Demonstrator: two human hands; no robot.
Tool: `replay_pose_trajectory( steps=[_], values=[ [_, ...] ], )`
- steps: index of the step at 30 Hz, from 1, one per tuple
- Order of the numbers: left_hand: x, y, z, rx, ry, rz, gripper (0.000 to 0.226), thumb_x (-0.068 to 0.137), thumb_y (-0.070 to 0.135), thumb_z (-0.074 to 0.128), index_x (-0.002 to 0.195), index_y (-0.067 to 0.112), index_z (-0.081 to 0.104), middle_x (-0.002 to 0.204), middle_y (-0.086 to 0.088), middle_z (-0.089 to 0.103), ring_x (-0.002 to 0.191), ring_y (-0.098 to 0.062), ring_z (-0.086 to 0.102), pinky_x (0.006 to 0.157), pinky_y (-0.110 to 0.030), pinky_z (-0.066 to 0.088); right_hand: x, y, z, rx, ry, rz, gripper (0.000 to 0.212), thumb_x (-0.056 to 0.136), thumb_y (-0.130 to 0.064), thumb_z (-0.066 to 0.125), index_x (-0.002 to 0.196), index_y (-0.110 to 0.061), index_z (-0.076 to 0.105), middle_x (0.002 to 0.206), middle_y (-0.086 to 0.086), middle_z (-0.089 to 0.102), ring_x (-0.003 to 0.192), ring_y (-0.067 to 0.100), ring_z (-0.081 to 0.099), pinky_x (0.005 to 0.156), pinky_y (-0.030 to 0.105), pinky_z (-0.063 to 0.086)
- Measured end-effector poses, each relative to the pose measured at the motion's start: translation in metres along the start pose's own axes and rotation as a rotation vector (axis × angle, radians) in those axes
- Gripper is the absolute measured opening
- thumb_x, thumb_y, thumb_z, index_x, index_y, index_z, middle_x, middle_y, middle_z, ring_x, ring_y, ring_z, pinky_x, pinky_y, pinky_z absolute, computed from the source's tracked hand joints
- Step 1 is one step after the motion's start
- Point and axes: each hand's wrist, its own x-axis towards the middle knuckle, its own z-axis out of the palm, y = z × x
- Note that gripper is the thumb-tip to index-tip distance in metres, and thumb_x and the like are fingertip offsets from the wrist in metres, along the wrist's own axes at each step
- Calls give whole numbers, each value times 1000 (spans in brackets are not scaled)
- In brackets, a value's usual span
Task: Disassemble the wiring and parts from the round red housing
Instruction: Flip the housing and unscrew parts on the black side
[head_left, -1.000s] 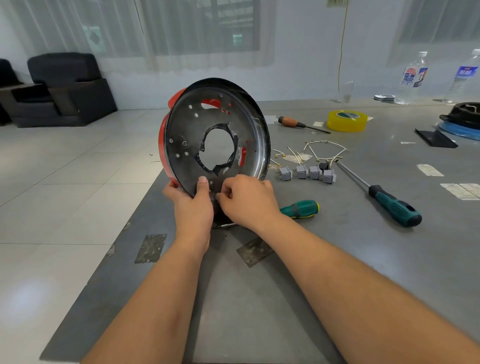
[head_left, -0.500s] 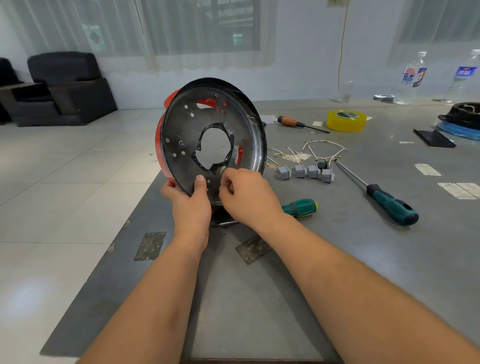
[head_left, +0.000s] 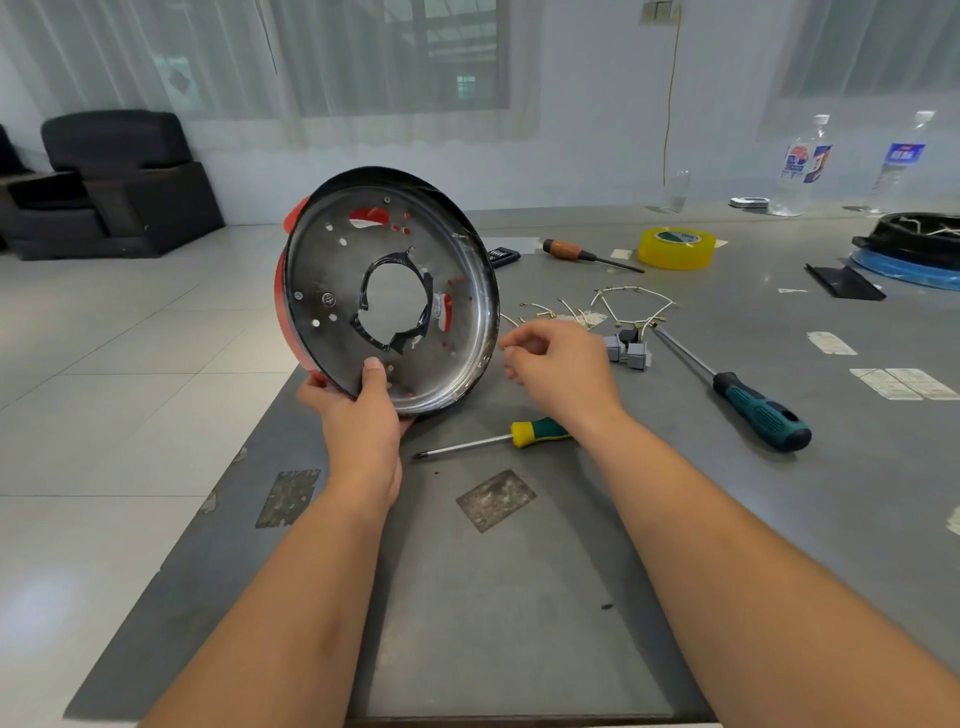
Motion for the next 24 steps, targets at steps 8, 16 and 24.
replay_pose_trajectory(
  steps=[8,16,24],
  values=[
    [2,-2,1,5,50,39,36,108,20,58,133,23,33,119,14,60,104,-3,66,97,-51,61,17,6,-9,194,12,180,10,82,-6,56,84,-10,64,66,3,75,62,18,76,64,32,64],
    [11,-8,-1,31,38,70,39,104,23,63,130,28,34,119,15,62,103,-2,68,101,-52,59,77,0,-22,-399,-114,127,11,88,-22,71,79,-27,70,77,-9,68,91,17,67,75,30,54],
    [15,-13,-1,40,26,89,38,103,23,65,124,30,34,120,16,64,110,-7,67,107,-52,54,105,16,-1,-699,-245,217,9,85,-43,77,92,-38,78,110,-2,69,130,30,42,101,40,38]
  ],
)
